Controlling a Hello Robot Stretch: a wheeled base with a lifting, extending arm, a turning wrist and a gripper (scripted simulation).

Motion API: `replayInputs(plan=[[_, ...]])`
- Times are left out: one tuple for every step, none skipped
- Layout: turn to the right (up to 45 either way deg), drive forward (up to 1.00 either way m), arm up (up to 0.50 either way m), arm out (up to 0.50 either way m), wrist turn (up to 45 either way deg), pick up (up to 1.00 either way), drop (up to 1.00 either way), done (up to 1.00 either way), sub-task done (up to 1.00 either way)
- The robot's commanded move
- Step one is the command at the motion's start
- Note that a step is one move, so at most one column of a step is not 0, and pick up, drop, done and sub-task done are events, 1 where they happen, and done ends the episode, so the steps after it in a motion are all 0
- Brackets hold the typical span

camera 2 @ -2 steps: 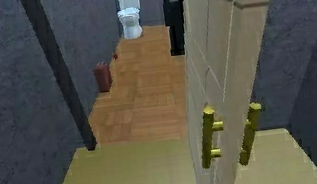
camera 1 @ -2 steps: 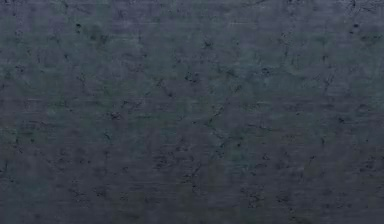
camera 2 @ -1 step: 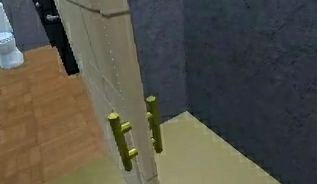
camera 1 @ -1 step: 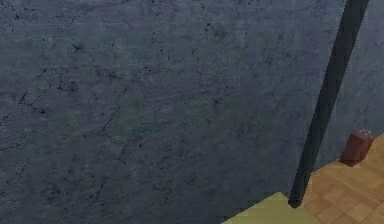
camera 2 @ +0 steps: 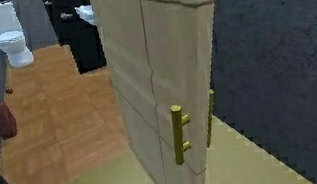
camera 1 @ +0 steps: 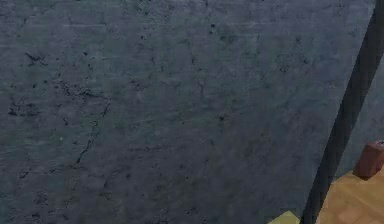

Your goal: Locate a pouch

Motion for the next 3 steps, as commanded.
replayInputs(plan=[[15.0,0.0,0.0,0.0,0.0,0.0,0.0,0.0,0.0],[0.0,0.2,0.0,0.0,0.0,0.0,0.0,0.0,0.0],[45.0,0.0,0.0,0.0,0.0,0.0,0.0,0.0,0.0]])
